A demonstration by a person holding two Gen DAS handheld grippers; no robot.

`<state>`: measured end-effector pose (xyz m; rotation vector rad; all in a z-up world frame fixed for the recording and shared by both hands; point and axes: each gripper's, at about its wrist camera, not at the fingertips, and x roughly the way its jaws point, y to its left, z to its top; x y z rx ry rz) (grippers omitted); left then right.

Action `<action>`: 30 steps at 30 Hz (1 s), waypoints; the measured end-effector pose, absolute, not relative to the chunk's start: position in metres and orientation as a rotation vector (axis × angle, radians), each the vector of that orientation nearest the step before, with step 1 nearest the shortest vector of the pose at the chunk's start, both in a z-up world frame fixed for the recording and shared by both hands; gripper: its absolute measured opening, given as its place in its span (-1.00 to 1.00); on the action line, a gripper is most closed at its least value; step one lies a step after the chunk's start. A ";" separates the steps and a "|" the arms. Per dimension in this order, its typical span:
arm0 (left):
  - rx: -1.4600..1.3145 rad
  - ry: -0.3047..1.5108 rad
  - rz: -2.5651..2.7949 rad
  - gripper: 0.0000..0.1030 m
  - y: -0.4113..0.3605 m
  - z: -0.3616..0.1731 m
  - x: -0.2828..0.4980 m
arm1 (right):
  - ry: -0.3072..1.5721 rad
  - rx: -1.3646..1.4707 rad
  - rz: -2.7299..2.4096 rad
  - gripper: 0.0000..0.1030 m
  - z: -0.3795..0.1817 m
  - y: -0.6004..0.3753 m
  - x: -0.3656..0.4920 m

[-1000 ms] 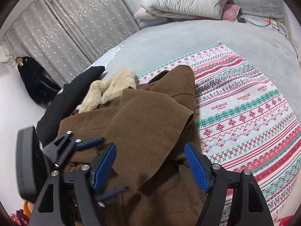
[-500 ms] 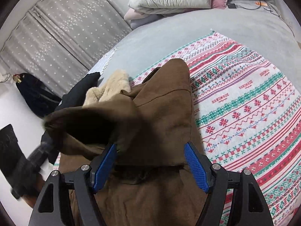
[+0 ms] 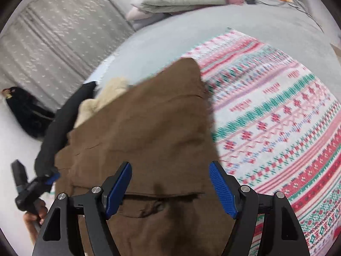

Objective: Fold large clothes

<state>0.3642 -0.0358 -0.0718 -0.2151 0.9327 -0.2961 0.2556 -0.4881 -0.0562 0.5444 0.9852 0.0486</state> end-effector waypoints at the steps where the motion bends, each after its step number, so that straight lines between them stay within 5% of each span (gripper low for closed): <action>1: -0.180 0.944 -0.293 0.35 -0.042 -0.078 0.372 | 0.993 0.551 0.037 0.48 -0.060 -0.490 0.256; 4: -0.156 1.010 -0.281 0.32 -0.049 -0.101 0.399 | 1.008 0.587 0.018 0.48 -0.071 -0.496 0.259; 6: -0.185 1.041 -0.282 -0.13 -0.055 -0.113 0.408 | 1.014 0.616 0.018 0.48 -0.078 -0.499 0.261; 7: -0.176 1.032 -0.295 -0.61 -0.058 -0.111 0.406 | 1.014 0.629 0.020 0.48 -0.082 -0.500 0.262; 8: -0.136 1.016 -0.298 -0.82 -0.065 -0.105 0.399 | 1.006 0.640 0.015 0.48 -0.086 -0.501 0.263; 9: -0.140 0.995 -0.321 -0.83 -0.067 -0.098 0.391 | 1.000 0.643 0.010 0.39 -0.088 -0.502 0.264; 10: -0.161 0.981 -0.351 -0.83 -0.068 -0.090 0.384 | 0.987 0.646 0.004 0.13 -0.092 -0.503 0.265; 11: -0.199 0.964 -0.392 -0.83 -0.067 -0.078 0.372 | 0.968 0.645 0.005 -0.60 -0.094 -0.503 0.266; 14: -0.220 0.966 -0.323 -0.81 -0.054 -0.062 0.361 | 0.923 0.683 -0.044 -0.74 -0.093 -0.514 0.265; 19: 0.186 1.113 -0.038 -0.77 -0.075 -0.101 0.373 | 0.888 0.576 -0.246 -0.70 -0.079 -0.521 0.257; 21: 0.175 1.037 -0.052 -0.70 -0.079 -0.095 0.365 | 0.844 0.589 -0.247 -0.64 -0.070 -0.525 0.253; 26: 0.123 0.824 -0.185 -0.10 -0.096 -0.063 0.344 | 0.724 0.480 -0.178 -0.05 -0.039 -0.499 0.246; 30: 0.187 0.811 -0.265 0.18 -0.120 -0.070 0.351 | 0.758 0.373 -0.102 -0.04 -0.043 -0.467 0.260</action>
